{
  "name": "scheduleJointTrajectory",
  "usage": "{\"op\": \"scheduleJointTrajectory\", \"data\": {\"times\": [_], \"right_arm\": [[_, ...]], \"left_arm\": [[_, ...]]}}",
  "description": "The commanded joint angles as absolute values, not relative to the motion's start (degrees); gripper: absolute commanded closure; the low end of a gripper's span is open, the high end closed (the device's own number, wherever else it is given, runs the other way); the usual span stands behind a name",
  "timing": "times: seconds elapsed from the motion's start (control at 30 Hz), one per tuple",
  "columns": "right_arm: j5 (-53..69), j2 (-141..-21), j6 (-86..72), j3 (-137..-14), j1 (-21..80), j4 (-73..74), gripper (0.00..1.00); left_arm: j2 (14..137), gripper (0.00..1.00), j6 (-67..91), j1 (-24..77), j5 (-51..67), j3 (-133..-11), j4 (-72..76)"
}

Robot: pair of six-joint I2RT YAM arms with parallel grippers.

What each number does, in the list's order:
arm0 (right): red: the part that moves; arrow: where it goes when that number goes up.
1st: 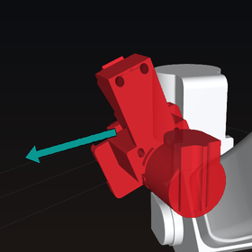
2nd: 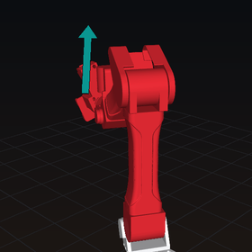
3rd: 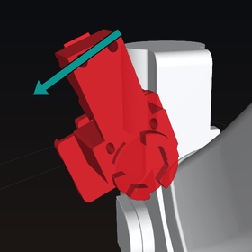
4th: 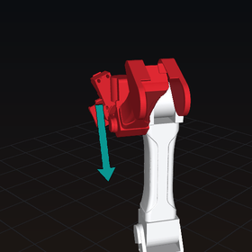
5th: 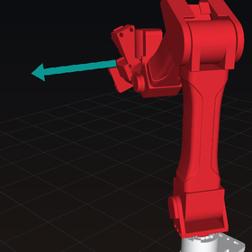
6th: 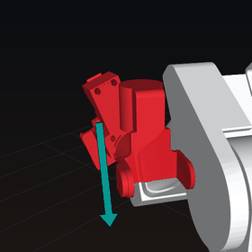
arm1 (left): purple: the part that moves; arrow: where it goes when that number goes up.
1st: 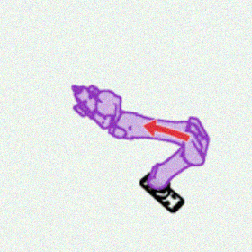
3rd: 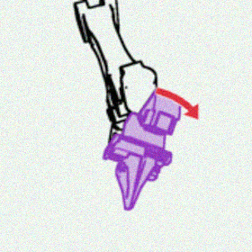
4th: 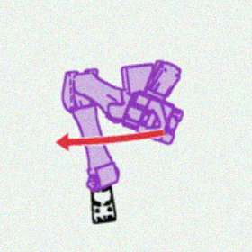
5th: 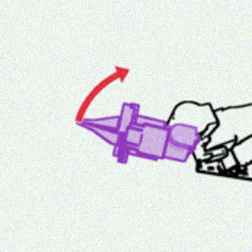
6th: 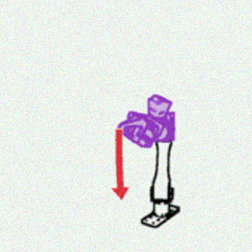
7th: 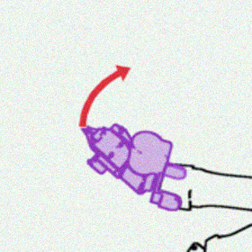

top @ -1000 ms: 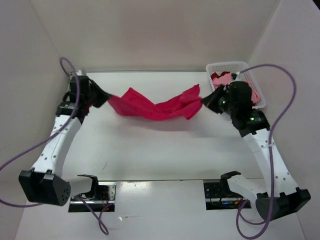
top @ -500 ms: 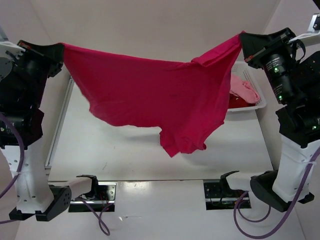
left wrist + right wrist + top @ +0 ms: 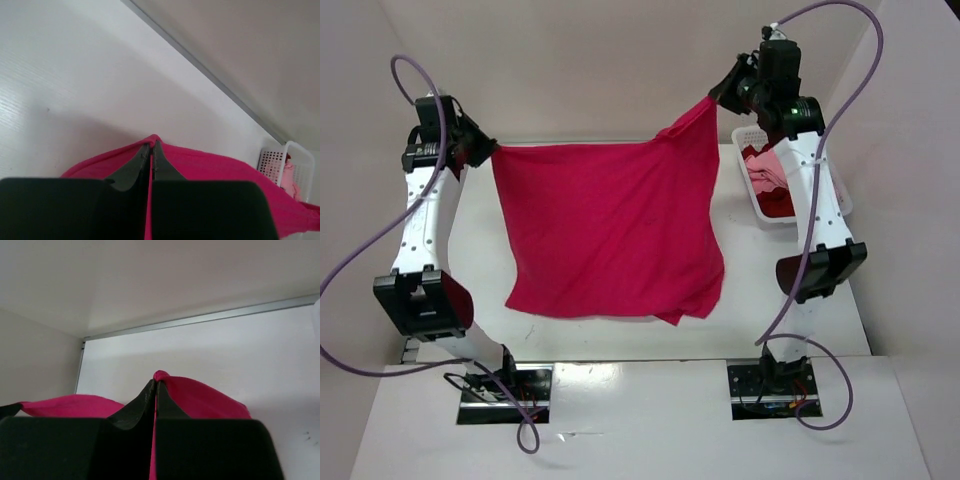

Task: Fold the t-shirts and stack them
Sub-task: Flatten out the tshirt

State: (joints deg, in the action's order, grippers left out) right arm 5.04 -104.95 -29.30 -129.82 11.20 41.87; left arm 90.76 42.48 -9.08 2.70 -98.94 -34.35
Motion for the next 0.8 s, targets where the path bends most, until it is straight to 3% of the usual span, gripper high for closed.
{"op": "scheduleJointTrajectory", "data": {"times": [0.0,0.17,0.43,0.53,0.77], "right_arm": [[4.49,-104.93,-28.29,-147.77,10.55,39.55,1.0],[4.48,-102.49,-31.03,-152.92,10.02,36.57,1.0],[3.87,-98.09,-31.03,-148.46,9.32,35.95,1.0],[5.19,-90.9,-29.71,-126.19,9.32,34.8,1.0],[6.33,-69.98,-29.7,-77.3,9.32,26.55,1.0]], "left_arm": [[89.21,1.0,44.38,-10.2,7.55,-107.91,-29.36],[91.23,1.0,44.91,-13.35,9.84,-119.16,-30.75],[91.76,1.0,44.91,-15.47,10.37,-123.4,-31.29],[88.6,1.0,43.86,-15.47,9.76,-116.57,-30.76],[75.78,1.0,40.52,-15.47,5.46,-84.15,-26.54]]}}
